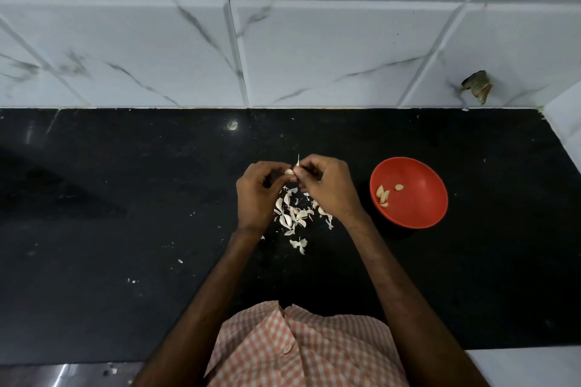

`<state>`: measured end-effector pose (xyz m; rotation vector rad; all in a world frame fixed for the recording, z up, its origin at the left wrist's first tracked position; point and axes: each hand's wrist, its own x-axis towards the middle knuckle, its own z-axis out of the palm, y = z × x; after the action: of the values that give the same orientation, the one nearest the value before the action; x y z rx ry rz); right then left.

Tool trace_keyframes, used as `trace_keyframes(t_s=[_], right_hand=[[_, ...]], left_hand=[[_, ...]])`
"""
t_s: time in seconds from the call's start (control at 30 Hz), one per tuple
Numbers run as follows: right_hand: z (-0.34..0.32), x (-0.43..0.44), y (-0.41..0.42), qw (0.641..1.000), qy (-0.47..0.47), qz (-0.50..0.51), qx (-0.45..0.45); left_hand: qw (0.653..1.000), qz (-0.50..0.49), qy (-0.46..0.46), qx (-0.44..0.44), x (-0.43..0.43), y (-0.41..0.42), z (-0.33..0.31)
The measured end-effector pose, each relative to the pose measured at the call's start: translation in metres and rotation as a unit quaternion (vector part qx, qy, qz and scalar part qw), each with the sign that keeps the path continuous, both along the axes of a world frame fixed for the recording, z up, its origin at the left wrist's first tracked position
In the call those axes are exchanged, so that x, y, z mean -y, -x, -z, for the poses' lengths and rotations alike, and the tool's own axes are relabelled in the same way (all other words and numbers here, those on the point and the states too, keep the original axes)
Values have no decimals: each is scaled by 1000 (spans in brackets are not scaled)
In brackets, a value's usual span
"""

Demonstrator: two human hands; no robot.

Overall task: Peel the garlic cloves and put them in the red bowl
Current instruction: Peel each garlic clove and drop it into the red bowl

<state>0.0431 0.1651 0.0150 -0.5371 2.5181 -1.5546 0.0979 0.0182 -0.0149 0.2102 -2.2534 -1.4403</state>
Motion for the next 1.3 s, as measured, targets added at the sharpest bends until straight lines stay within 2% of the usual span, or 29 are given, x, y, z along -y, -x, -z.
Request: trace_keyframes(t_s=[0.07, 0.2, 0.57, 0.8, 0.97, 1.1, 1.23, 1.3], right_hand=[[-2, 0, -1, 1000, -26, -8, -14], [-1, 4, -3, 998, -61, -13, -29], [2, 4, -4, 999, -16, 28, 3], [5, 5, -4, 999, -24, 20, 13], [8, 6, -4, 999, -33, 16, 3], [8, 2, -2, 999, -26, 16, -41], [2, 4, -3, 996, 55, -3, -75], [1, 5, -3, 994, 68, -23, -79]], left_hand=[[1000, 9, 22, 1, 0, -1, -3], [1000, 16, -16, 8, -3, 0, -3], [985, 42, -165, 30, -13, 1, -4], [944, 6, -330, 20, -12, 4, -5], [892, -44, -449, 5, -9, 6, -7], [894, -46, -445, 2, -6, 7, -5], [904, -30, -426, 10, -10, 5, -5], [913, -13, -407, 15, -9, 4, -5]])
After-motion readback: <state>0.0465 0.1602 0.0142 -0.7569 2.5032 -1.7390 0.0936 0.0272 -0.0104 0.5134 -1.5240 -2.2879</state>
